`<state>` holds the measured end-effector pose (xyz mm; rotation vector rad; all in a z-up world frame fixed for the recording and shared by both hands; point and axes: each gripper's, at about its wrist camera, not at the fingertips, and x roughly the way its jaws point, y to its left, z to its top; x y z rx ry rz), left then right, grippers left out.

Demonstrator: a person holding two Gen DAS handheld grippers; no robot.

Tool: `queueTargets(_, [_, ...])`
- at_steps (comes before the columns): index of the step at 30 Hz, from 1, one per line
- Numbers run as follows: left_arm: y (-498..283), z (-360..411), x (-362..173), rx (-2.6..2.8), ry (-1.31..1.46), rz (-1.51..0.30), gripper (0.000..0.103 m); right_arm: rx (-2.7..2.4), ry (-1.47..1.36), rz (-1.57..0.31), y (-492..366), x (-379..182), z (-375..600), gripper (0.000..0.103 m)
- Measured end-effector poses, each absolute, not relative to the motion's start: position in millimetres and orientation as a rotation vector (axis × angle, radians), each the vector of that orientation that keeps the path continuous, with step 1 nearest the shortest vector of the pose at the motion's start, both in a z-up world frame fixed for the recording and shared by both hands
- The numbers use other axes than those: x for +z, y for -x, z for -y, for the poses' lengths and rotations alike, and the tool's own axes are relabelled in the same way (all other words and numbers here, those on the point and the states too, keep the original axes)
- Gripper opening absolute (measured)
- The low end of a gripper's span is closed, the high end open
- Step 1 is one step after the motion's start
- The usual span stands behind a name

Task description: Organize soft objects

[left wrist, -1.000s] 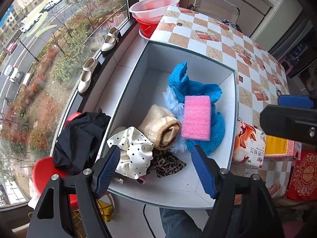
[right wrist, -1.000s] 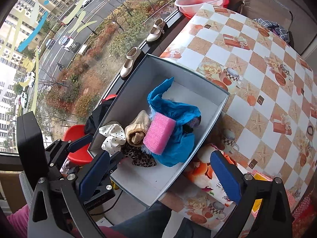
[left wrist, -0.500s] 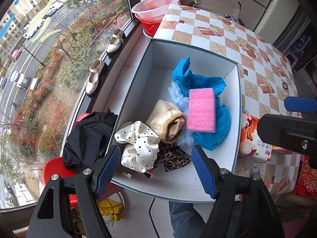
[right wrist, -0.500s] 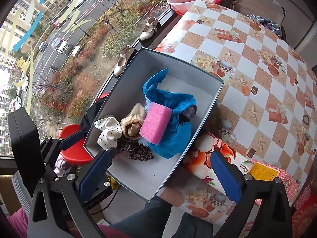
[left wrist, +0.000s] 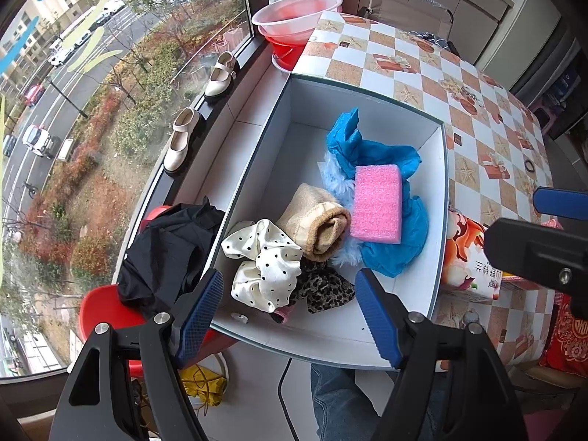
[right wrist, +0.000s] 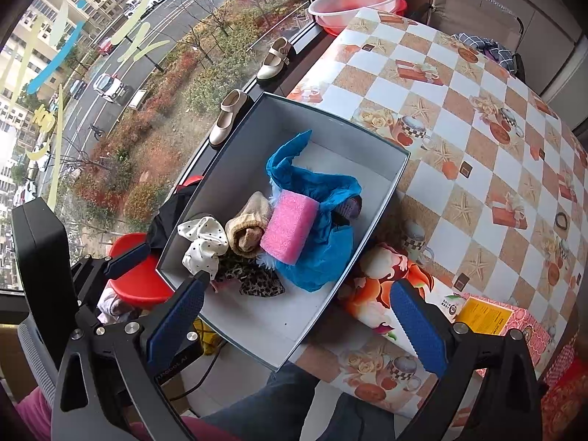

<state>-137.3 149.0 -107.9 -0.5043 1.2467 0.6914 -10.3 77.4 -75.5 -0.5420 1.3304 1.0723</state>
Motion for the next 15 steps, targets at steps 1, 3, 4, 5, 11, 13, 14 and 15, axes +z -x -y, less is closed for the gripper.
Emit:
queueTargets(1, [138.2, -148.8, -108.2, 0.693, 0.508, -1.247, 0.077, 1.071, 0.55, -1.33, 11.3, -76.1, -78.1, 0.102])
queueTargets(3, [139.6, -148.5, -108.8, 0.695, 0.509, -1.248, 0.077, 1.07, 0.563, -1.324, 13.0, -76.0, -79.1, 0.102])
queueTargets(4, [140.2, -148.6, -109.0, 0.697, 0.511, -1.248, 0.077, 1.069, 0.57, -1.319, 13.8, -75.5, -79.6, 0.102])
queueTargets(5, [140.8, -148.8, -109.1, 0.699, 0.513, -1.248, 0.077, 1.068, 0.576, -1.314, 14.6, -75.1, -80.0, 0.102])
queueTargets(11, [142.8, -151.7, -109.4, 0.695, 0.535, -1.24, 0.078, 1.061, 0.593, -1.312, 16.2, -76.0, -80.6, 0.102])
queueTargets(13, [142.8, -151.9, -109.2, 0.694, 0.534, -1.242, 0.078, 1.057, 0.592, -1.31, 15.8, -75.9, -80.3, 0.102])
queueTargets(14, [143.1, -152.0, -109.8, 0.691, 0.537, -1.244, 0.078, 1.054, 0.593, -1.309, 15.7, -75.9, -80.1, 0.102])
queueTargets(15, [143.4, -152.0, -110.5, 0.687, 0.539, -1.247, 0.078, 1.051, 0.595, -1.307, 15.8, -75.7, -80.1, 0.102])
